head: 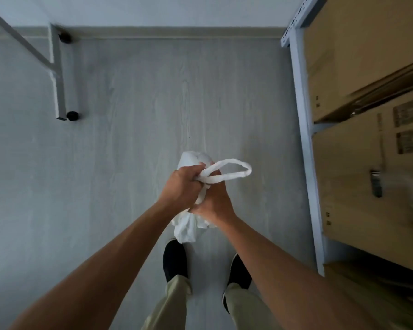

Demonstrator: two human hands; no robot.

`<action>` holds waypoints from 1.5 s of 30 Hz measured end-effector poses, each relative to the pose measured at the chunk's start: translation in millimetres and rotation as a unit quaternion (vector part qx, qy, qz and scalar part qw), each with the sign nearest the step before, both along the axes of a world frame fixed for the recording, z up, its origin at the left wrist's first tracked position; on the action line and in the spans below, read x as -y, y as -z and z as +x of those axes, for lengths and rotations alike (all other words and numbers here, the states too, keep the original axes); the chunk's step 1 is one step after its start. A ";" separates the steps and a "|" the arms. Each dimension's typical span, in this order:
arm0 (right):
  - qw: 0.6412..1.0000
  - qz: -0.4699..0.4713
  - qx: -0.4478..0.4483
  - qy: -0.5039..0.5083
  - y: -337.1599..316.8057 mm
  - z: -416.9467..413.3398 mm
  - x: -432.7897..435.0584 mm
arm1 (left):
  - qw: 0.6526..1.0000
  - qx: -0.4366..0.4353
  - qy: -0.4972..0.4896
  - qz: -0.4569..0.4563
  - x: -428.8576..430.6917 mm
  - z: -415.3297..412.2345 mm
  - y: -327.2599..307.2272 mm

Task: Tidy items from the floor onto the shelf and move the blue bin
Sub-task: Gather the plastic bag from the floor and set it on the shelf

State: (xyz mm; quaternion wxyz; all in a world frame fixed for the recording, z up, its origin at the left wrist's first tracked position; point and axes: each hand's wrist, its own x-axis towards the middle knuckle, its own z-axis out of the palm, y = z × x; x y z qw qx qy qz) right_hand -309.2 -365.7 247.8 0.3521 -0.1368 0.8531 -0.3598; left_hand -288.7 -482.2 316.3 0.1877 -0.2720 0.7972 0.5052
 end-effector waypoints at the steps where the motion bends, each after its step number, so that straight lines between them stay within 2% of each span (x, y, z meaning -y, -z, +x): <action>1: 0.999 -0.025 0.023 0.041 -31.9 5.1 -7.4 | 1.000 -0.006 0.012 0.019 -4.9 3.5 -36.0; 4: 0.994 -0.033 0.021 0.099 -138.7 24.2 -34.0 | 0.995 -0.023 0.048 0.081 -20.3 15.3 -146.8; 8: 0.982 -0.016 -0.038 0.183 -263.0 49.9 -72.3 | 0.987 -0.054 0.077 0.130 -39.1 19.6 -271.3; 12: 0.957 0.006 -0.118 0.267 -368.0 78.8 -114.6 | 0.979 -0.103 0.110 0.136 -65.9 20.6 -360.0; 17: 0.915 -0.006 -0.193 0.355 -494.6 114.0 -174.8 | 0.952 -0.218 0.161 0.139 -138.2 30.1 -452.9; 21: 0.881 0.026 -0.178 0.438 -569.9 139.8 -238.2 | 0.883 -0.373 0.268 0.099 -205.0 35.2 -495.0; 23: 0.860 0.048 -0.208 0.463 -598.1 152.1 -269.0 | 0.821 -0.447 0.352 0.043 -239.1 35.0 -515.4; 25: 0.838 0.063 -0.243 0.485 -622.1 162.3 -297.5 | 0.740 -0.540 0.401 0.001 -272.2 34.4 -532.7; 26: 0.827 0.070 -0.261 0.493 -631.9 165.3 -313.2 | 0.711 -0.565 0.419 -0.003 -289.4 33.6 -540.3; 27: 0.815 0.081 -0.278 0.502 -641.2 166.8 -329.2 | 0.697 -0.565 0.441 0.013 -306.6 32.0 -546.9; 30: 0.778 0.107 -0.316 0.532 -662.1 163.4 -384.2 | 0.717 -0.451 0.519 0.117 -356.7 31.3 -568.1; 33: 0.759 0.130 -0.331 0.546 -674.8 148.2 -443.3 | 0.725 -0.381 0.557 0.137 -411.7 25.9 -581.2; 40: 0.791 0.174 -0.329 0.485 -682.5 101.6 -572.7 | 0.776 -0.365 0.501 0.120 -547.4 -12.1 -585.8; 45: 0.806 0.196 -0.284 0.481 -652.4 67.2 -638.1 | 0.817 -0.324 0.468 0.097 -615.9 -42.0 -560.1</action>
